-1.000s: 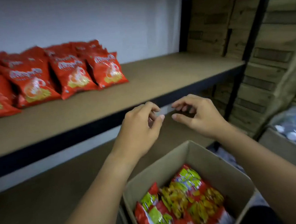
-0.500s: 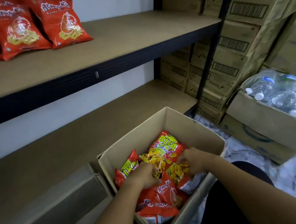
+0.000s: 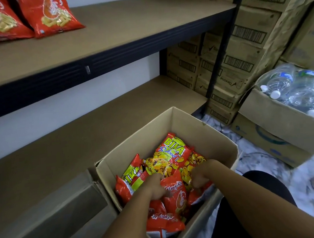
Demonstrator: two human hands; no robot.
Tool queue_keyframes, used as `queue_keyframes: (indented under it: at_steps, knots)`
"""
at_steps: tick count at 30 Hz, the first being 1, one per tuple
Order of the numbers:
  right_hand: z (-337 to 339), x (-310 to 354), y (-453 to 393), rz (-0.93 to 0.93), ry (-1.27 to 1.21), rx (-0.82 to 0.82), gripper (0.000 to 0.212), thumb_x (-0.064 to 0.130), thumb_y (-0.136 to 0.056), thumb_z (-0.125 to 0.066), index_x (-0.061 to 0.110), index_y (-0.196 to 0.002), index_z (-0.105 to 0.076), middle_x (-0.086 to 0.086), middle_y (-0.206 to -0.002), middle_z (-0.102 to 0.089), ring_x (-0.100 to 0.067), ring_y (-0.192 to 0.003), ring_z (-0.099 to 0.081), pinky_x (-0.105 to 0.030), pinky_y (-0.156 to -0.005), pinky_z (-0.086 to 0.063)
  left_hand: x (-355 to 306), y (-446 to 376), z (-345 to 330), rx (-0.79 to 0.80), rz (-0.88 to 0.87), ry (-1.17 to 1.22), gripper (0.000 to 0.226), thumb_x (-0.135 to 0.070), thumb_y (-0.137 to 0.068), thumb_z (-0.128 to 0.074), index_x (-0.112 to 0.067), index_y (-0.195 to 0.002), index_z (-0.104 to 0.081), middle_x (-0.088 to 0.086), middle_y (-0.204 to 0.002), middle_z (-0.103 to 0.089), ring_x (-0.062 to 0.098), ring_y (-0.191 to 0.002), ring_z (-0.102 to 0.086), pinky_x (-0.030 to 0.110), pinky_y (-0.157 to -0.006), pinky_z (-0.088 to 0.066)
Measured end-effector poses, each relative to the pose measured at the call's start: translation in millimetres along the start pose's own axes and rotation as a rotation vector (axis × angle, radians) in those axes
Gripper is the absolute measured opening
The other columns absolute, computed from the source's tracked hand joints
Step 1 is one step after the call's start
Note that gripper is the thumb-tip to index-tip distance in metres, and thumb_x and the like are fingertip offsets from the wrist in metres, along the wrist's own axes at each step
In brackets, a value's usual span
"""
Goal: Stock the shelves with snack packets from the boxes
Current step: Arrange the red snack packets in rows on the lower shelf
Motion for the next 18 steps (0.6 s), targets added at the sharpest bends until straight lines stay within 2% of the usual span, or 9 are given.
queue_keyframes:
  at_steps: [2, 4, 6, 8, 10, 13, 15, 18]
  knots:
    - [4.4, 2.0, 5.0, 0.018, -0.002, -0.013, 0.039, 0.032, -0.085, -0.069, 0.014, -0.119, -0.062, -0.010, -0.115, -0.058, -0.027, -0.104, -0.055, -0.039, -0.093, -0.045, 1.7, -2.8, 6.6, -0.046, -0.044, 0.101, 0.050, -0.025, -0.071, -0.090, -0.021, -0.113, -0.064, 0.002, -0.118, -0.067, 0.021, -0.106, -0.064, 0.035, -0.088, -0.054]
    - [15.7, 2.1, 13.6, 0.035, 0.023, -0.141, 0.039, 0.030, -0.083, -0.070, 0.015, -0.120, -0.065, -0.009, -0.124, -0.061, -0.029, -0.114, -0.054, -0.039, -0.095, -0.043, 0.3, -2.0, 14.8, -0.095, -0.086, 0.219, 0.044, -0.022, -0.069, -0.090, -0.026, -0.106, -0.065, -0.001, -0.110, -0.070, 0.018, -0.099, -0.067, 0.031, -0.079, -0.055]
    - [29.5, -2.0, 24.0, 0.025, 0.039, -0.318, 0.036, 0.030, -0.084, -0.064, 0.022, -0.118, -0.067, -0.008, -0.128, -0.059, -0.030, -0.123, -0.047, -0.045, -0.106, -0.036, -1.8, 0.5, 24.0, -0.141, -0.119, 0.355, 0.045, -0.018, -0.069, -0.091, -0.025, -0.107, -0.066, -0.004, -0.105, -0.072, 0.015, -0.095, -0.069, 0.030, -0.079, -0.057]
    - [40.0, -7.7, 32.2, 0.039, 0.001, -0.460, 0.035, 0.030, -0.083, -0.061, 0.027, -0.118, -0.065, -0.007, -0.128, -0.058, -0.031, -0.126, -0.045, -0.044, -0.109, -0.032, -4.6, 3.8, 36.0, -0.200, -0.158, 0.476, 0.046, -0.013, -0.068, -0.091, -0.022, -0.107, -0.068, -0.003, -0.103, -0.074, 0.015, -0.094, -0.071, 0.035, -0.084, -0.059]
    - [47.8, -15.2, 41.0, 0.071, -0.113, -0.573, 0.036, 0.033, -0.080, -0.065, 0.030, -0.115, -0.063, -0.004, -0.124, -0.062, -0.029, -0.121, -0.052, -0.039, -0.104, -0.036, -8.3, 9.2, 52.6, -0.284, -0.198, 0.566, 0.049, -0.007, -0.066, -0.091, -0.019, -0.107, -0.066, 0.001, -0.101, -0.075, 0.016, -0.092, -0.072, 0.036, -0.082, -0.060]
    - [56.2, -25.2, 53.4, 0.114, -0.277, -0.670, 0.043, 0.044, -0.077, -0.071, 0.033, -0.114, -0.053, 0.005, -0.119, -0.065, -0.022, -0.115, -0.058, -0.037, -0.100, -0.039, -18.6, 29.1, 83.6, -0.394, -0.294, 0.672, 0.052, 0.000, -0.068, -0.088, -0.018, -0.108, -0.058, 0.007, -0.099, -0.073, 0.019, -0.090, -0.070, 0.025, -0.071, -0.055]
    - [63.2, -27.6, 65.2, 0.151, -0.379, -0.758, 0.045, 0.054, -0.076, -0.070, 0.036, -0.109, -0.047, 0.010, -0.111, -0.066, -0.017, -0.110, -0.060, -0.039, -0.100, -0.039, -27.1, 51.4, 107.5, -0.470, -0.382, 0.684, 0.055, -0.008, -0.073, -0.087, -0.027, -0.113, -0.054, 0.009, -0.102, -0.071, 0.018, -0.090, -0.070, 0.025, -0.069, -0.055]
    - [76.2, -19.0, 88.6, 0.294, -0.568, -0.925, 0.049, 0.064, -0.074, -0.066, 0.041, -0.107, -0.038, 0.018, -0.105, -0.066, -0.006, -0.103, -0.062, -0.048, -0.101, -0.043, -41.2, 96.3, 141.1, -0.588, -0.510, 0.650, 0.058, -0.020, -0.085, -0.079, -0.039, -0.127, -0.044, 0.002, -0.105, -0.071, 0.007, -0.092, -0.070, 0.022, -0.069, -0.056]
Point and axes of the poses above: each hand's wrist, its own y-axis away from the middle knuckle, its own z-axis out of the back of the hand, x = y × z, the point moved 6 cm from there along -y, towards the middle knuckle
